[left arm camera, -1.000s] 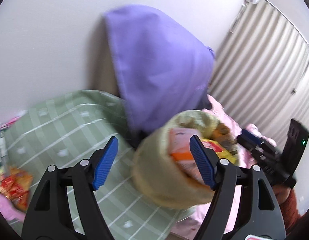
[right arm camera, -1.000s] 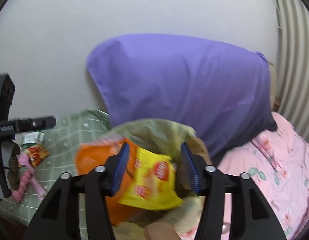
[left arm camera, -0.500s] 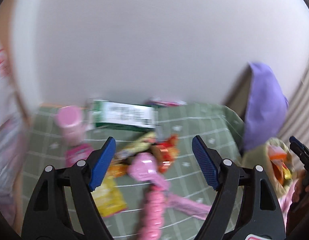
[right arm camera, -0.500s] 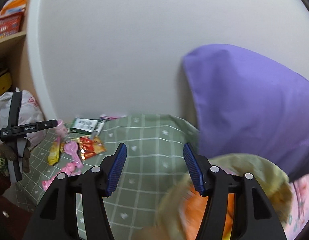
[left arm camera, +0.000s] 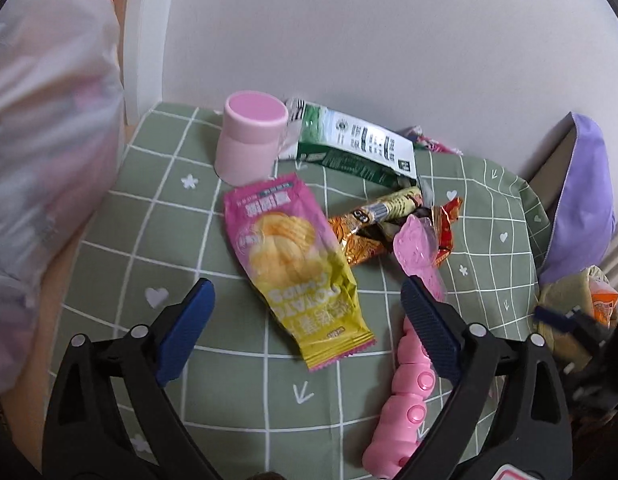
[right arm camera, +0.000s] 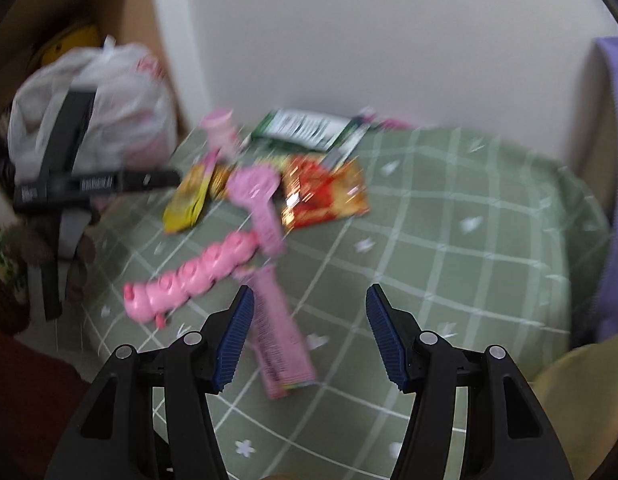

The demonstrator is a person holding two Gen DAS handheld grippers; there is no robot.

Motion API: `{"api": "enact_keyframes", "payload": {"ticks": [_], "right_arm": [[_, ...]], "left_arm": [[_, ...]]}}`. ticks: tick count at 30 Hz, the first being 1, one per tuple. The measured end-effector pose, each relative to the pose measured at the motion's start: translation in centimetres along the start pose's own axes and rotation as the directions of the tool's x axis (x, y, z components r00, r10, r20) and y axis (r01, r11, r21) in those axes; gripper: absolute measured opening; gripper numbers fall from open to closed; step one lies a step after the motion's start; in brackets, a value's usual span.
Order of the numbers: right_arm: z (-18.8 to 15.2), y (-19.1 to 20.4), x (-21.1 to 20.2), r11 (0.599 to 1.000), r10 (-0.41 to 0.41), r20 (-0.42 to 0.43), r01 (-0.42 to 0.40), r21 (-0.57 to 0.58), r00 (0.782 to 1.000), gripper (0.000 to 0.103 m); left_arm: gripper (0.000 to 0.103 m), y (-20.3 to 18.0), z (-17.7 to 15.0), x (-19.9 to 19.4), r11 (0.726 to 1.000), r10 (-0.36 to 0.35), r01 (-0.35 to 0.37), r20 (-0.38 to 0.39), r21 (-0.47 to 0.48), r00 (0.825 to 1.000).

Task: Collect trash
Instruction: 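Move both open tools back toward the snacks on the cushion, then grasp the pink potato chip bag with the left tool while the right tool grasps the pink candy stick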

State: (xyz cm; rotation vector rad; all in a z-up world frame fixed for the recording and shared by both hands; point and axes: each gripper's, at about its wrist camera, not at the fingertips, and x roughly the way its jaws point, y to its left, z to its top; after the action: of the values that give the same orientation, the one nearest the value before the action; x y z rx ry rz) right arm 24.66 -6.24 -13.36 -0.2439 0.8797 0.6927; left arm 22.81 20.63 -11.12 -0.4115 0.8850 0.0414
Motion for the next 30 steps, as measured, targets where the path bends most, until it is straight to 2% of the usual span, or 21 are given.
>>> {"api": "enact_keyframes", "payload": {"ticks": [5,10,12,14,16,17,20,23,28,30], "right_arm": [[-0.8,1.9,2.8,0.999,0.010,-0.071,-0.013,-0.039,0.997,0.055],[-1.5,2.2,2.9,0.999,0.010,-0.091,-0.014,-0.045,0.996,0.055],[-1.6,2.1,3.2,0.999,-0.001,-0.109,-0.005,-0.048,0.994,0.055],[-1.9,2.1,3.5,0.999,-0.007,-0.121,0.002,-0.043,0.993,0.055],[-2.1,1.6,3.7,1.000,-0.009,-0.134,0.007,-0.018,0.991,0.046],[-2.1,1.3,3.8,1.000,-0.003,-0.143,0.003,-0.005,0.990,0.038],[-2.1,0.5,3.8,0.999,-0.003,-0.141,0.007,0.033,0.990,0.023],[-2.0,-0.3,3.5,0.998,-0.023,-0.131,0.031,0.057,0.991,0.021],[-2.2,-1.3,2.9,0.995,-0.032,-0.114,0.043,0.092,0.993,0.020],[-2.1,-1.4,3.0,0.994,-0.034,-0.109,0.044,0.096,0.993,0.020]], "left_arm": [[0.094,-0.8,1.1,2.1,1.000,-0.016,0.015,-0.053,-0.020,0.998],[0.094,-1.7,1.2,4.1,0.999,-0.022,0.025,-0.082,0.033,0.996],[0.094,-1.8,1.1,4.7,1.000,0.015,-0.012,-0.085,0.026,0.996],[0.093,-1.5,1.2,5.4,0.998,0.060,-0.060,-0.121,0.005,0.991],[0.094,-1.7,1.3,5.3,0.997,0.075,-0.072,-0.107,0.029,0.991],[0.094,-1.8,1.3,5.3,0.996,0.082,-0.079,-0.103,0.033,0.991],[0.093,-1.5,1.4,5.7,0.997,0.078,-0.078,-0.114,0.008,0.990],[0.094,-1.5,1.3,5.9,0.997,0.083,-0.082,-0.123,0.013,0.989],[0.094,-3.3,1.1,6.9,0.978,0.152,-0.124,-0.165,0.167,0.974],[0.094,-3.6,1.1,7.1,0.973,0.165,-0.131,-0.172,0.189,0.971]]}}
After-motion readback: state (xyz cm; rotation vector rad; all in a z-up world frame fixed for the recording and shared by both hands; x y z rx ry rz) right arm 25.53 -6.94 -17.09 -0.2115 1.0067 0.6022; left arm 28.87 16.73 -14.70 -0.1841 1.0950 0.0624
